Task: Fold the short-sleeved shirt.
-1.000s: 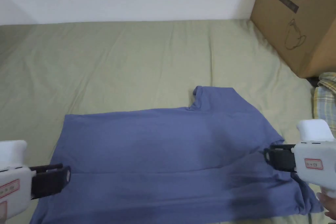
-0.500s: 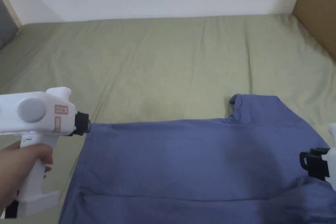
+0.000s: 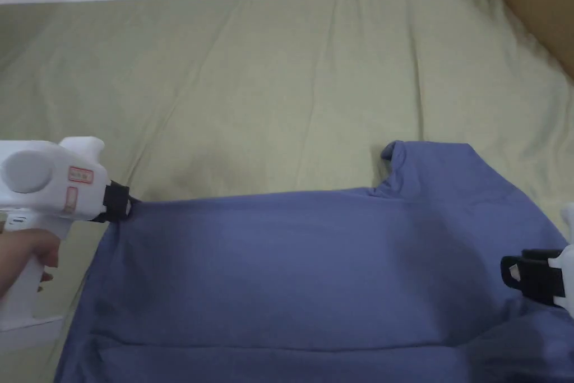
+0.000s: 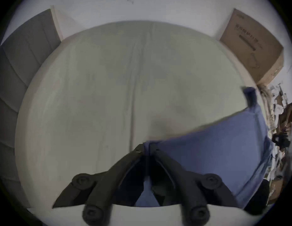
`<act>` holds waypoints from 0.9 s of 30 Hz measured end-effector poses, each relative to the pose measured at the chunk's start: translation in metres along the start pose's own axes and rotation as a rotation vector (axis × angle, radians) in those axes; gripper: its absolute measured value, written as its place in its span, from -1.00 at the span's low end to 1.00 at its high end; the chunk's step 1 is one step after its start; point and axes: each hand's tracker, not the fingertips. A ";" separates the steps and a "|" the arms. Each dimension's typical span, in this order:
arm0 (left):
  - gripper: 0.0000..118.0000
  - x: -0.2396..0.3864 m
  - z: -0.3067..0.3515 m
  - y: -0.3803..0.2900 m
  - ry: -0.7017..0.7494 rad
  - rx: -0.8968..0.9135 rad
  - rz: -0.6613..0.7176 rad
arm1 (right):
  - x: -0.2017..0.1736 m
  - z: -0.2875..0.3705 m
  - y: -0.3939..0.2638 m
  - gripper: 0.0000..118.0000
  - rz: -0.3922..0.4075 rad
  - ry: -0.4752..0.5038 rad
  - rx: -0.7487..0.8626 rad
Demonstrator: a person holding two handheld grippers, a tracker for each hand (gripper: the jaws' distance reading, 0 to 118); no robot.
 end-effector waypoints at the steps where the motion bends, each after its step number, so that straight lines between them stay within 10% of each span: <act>1: -0.96 0.004 0.009 -0.002 0.020 0.010 -0.009 | 0.004 -0.001 0.004 -1.00 -0.017 0.018 0.013; 9: -0.96 0.009 0.052 -0.007 -0.007 0.063 0.000 | 0.051 -0.040 0.103 -0.79 -0.056 0.006 0.092; 11: -0.96 0.003 0.057 -0.005 -0.011 0.083 0.014 | 0.065 -0.064 0.128 0.68 -0.068 0.017 0.072; 12: -0.96 0.002 0.058 -0.005 -0.012 0.085 0.017 | 0.072 -0.079 0.135 1.00 -0.105 0.009 0.024; 20: -0.96 0.003 0.050 -0.009 0.017 0.049 0.032 | 0.099 -0.167 0.151 0.87 -0.098 -0.051 -0.137; 26: -0.96 0.006 0.042 -0.016 0.031 0.018 0.042 | 0.091 -0.156 0.138 -0.13 0.037 -0.075 -0.139; 27: -0.96 0.007 0.043 -0.018 0.029 0.015 0.044 | 0.079 -0.140 0.143 -0.60 0.032 -0.046 -0.125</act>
